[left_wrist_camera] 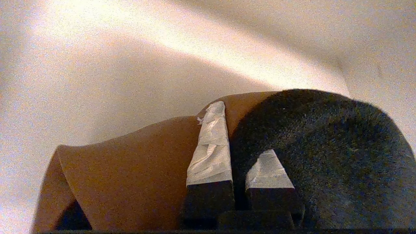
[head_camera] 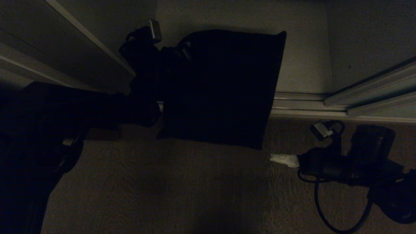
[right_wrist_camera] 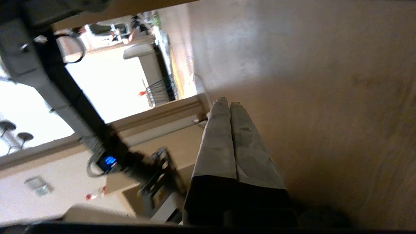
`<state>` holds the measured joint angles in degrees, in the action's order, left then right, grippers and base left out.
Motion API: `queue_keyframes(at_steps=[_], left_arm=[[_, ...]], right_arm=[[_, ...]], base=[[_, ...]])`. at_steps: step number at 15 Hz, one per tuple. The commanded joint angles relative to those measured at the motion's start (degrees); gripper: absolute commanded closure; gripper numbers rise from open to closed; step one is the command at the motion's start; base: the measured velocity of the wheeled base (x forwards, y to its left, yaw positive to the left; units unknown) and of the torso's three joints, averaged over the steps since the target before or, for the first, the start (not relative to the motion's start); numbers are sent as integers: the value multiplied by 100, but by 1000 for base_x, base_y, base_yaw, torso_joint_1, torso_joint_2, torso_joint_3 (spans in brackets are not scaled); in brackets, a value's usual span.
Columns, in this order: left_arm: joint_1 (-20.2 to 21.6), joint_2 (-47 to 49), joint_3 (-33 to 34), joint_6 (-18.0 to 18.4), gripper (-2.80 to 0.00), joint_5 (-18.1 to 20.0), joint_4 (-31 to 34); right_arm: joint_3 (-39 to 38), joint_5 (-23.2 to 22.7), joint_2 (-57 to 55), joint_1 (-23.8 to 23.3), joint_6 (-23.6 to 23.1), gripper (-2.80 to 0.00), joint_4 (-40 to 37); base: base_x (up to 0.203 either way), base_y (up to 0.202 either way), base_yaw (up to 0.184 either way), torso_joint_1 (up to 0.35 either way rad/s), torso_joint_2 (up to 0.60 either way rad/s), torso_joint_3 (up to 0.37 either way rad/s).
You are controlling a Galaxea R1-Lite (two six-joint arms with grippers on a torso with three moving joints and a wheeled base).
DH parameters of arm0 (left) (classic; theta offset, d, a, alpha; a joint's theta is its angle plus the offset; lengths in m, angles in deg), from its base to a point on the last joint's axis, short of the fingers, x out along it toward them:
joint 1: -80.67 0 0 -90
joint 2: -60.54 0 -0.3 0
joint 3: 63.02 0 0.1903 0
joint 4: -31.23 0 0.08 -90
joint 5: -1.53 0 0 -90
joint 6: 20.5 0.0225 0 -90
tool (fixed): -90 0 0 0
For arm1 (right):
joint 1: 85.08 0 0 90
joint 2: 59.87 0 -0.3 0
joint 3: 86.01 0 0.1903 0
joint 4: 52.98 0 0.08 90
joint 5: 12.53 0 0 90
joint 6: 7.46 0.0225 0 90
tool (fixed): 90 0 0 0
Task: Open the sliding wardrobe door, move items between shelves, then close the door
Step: Place the pillow on the lower shelf
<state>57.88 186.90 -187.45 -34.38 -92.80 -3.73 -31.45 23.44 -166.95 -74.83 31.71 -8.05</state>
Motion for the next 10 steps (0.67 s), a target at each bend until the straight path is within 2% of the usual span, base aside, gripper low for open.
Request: queue_keyframes(at_steps=[1,5,10], left_arm=[[3,406,-458,-58,0,-181,-94],[-5,367,-561,-87,0,-10,71],[-6,354,-950,-158,0,12,304]], right_arm=[[360,128,-615,139,21,0,38],[798,286,-955,379,4,0,36],[1107,287,-1289,463,-23,0,41]], base=[[0,0,0,0,0,0],[0,0,0,0,0,0],[0,0,0,0,0,0]])
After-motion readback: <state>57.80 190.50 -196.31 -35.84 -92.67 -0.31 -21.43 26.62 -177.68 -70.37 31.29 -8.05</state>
